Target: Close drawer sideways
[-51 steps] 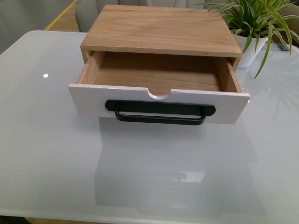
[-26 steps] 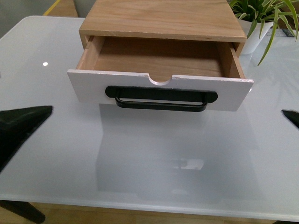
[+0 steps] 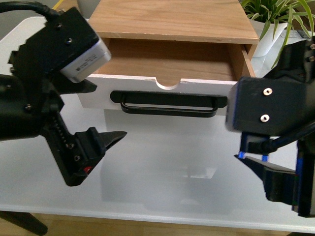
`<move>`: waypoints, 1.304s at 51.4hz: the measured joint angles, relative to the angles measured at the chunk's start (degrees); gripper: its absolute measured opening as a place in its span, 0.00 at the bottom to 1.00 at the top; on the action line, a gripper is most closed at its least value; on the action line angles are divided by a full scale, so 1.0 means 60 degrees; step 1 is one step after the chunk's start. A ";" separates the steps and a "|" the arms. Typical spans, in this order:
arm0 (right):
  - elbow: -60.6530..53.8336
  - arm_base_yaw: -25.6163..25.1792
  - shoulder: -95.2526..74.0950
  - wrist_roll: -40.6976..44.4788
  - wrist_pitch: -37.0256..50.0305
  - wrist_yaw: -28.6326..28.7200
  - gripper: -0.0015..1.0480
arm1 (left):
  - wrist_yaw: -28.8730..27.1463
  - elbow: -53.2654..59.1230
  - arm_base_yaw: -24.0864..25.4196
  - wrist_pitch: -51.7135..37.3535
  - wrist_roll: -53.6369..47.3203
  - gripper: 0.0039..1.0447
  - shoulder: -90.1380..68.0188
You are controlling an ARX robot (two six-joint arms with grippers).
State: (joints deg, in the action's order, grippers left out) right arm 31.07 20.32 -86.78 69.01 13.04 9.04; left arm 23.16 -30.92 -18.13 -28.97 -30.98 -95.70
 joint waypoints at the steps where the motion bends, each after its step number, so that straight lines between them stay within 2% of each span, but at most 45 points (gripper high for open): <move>1: 0.0062 0.0087 -0.0102 0.0076 -0.0015 0.0018 0.91 | 0.0018 -0.0091 -0.0047 -0.0040 -0.0044 0.92 -0.0124; 20: 0.0823 0.0703 -0.1228 0.0648 -0.0047 0.0397 0.91 | 0.0721 -0.0721 -0.0514 -0.0302 -0.0546 0.92 -0.1031; 32: 0.1137 0.0721 -0.1741 0.0794 -0.0036 0.0561 0.91 | 0.1002 -0.0954 -0.0630 -0.0193 -0.1071 0.92 -0.1453; 67: 0.1785 0.0525 -0.2871 0.0936 0.0204 0.0718 0.91 | 0.1045 -0.2262 -0.0812 0.0350 -0.1526 0.92 -0.2754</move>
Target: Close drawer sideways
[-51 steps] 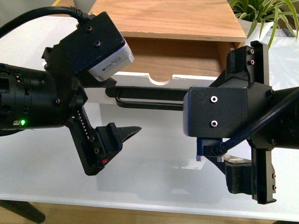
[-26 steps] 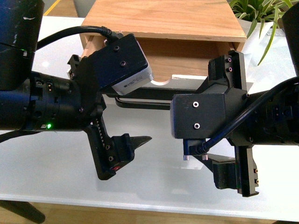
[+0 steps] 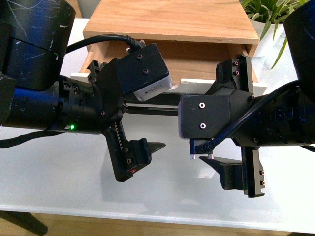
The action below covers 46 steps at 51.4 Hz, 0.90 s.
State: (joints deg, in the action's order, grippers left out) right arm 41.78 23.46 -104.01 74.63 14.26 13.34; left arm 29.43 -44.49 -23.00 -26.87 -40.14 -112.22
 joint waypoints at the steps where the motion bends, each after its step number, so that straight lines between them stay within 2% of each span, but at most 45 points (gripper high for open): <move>1: 0.0022 0.0000 -0.0029 0.0000 0.0000 0.0000 0.91 | 0.0000 -0.0040 -0.0004 0.0022 -0.0018 0.92 -0.0025; 46: 0.0947 -0.0200 -0.1308 0.0011 0.0102 -0.0098 0.91 | -0.0087 -0.1519 -0.0124 0.1231 -0.0758 0.92 -0.1188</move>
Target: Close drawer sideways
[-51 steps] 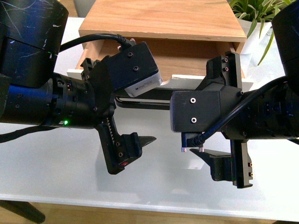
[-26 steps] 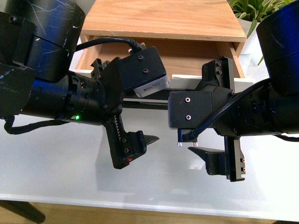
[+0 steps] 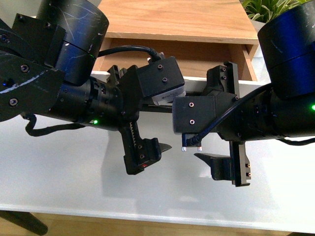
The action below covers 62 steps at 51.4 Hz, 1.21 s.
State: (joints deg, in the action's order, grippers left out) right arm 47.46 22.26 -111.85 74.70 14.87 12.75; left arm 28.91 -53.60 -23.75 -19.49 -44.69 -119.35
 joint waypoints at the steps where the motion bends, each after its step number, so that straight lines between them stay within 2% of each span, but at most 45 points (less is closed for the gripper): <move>1: 0.0018 -0.0015 -0.0022 0.0036 0.0047 0.0000 0.91 | 0.0000 -0.0040 -0.0011 0.0000 0.0015 0.92 -0.0025; 29: 0.1082 -0.0623 -0.0678 -0.0062 0.0510 -0.0226 0.91 | -0.0237 -0.1373 -0.0007 0.0029 0.0404 0.92 -0.0535; 62: 0.2506 -0.0860 -0.1770 -0.0036 0.1118 -0.0758 0.91 | -0.0608 -0.3963 0.0087 0.1096 0.0783 0.92 -0.2004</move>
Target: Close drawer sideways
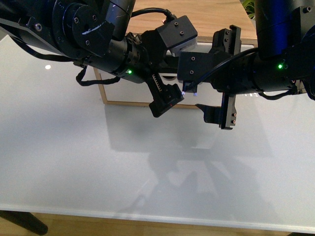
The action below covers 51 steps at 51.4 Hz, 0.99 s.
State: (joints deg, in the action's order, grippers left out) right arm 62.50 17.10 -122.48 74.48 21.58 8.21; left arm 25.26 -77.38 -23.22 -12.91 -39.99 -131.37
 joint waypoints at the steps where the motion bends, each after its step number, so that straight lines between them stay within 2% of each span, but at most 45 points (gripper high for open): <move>1: 0.0011 -0.0011 -0.0011 -0.0011 0.0047 -0.0036 0.91 | -0.0018 -0.0055 0.0000 0.0011 0.0007 0.92 -0.0015; 14: 0.0018 -0.0124 -0.0025 -0.0124 0.0419 -0.0193 0.91 | -0.0222 -0.0222 -0.0015 -0.0091 0.0087 0.92 -0.0036; 26: -0.0295 -0.0153 0.0113 -0.0426 0.0787 -0.0302 0.91 | -0.0543 0.0237 -0.0044 -0.0845 0.0419 0.92 0.0044; 33: -0.1027 -0.0433 0.0787 -0.0991 0.1144 -0.0474 0.91 | -0.0572 0.1311 0.0051 -0.1588 0.0521 0.92 0.0754; 42: -0.2371 -0.0463 0.2539 -0.1759 0.1792 -0.0200 0.91 | -0.0772 0.2892 0.0412 -0.2929 0.1453 0.92 0.2550; 51: -0.4350 -0.0455 0.5111 -0.3847 0.2583 -0.0098 0.91 | -0.0998 0.5020 0.1453 -0.4113 0.3279 0.92 0.5286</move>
State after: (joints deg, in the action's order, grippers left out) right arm 36.40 14.37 -91.81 51.40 37.08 7.62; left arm 19.27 -47.27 -14.50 -37.58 -20.32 -99.66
